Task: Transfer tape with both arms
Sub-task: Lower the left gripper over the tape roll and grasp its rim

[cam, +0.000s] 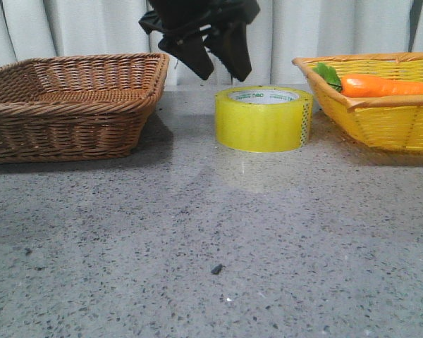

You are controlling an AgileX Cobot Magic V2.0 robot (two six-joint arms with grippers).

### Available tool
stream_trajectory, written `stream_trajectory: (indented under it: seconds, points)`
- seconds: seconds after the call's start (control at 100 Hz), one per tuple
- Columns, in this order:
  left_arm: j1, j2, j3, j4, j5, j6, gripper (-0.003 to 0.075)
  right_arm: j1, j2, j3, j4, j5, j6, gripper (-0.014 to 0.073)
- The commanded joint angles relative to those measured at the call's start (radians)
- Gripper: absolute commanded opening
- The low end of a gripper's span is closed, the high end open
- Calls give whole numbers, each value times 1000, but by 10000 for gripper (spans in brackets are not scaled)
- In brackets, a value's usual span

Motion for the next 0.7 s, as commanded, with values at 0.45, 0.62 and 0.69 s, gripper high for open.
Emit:
stream_trajectory:
  seconds: [0.45,0.62,0.69]
  points:
    - [-9,40,-35,-46,-106,-14,274,-2,34,-19,-21,-70,2,-39]
    - [-9,31,-76,-137,-133,-9,-21,-2,34,-19,-21,-79,2,-39]
    - [-7,17,-134,-170,-141,-9,-21,-2,34,-19,-21,-86,2,-39]
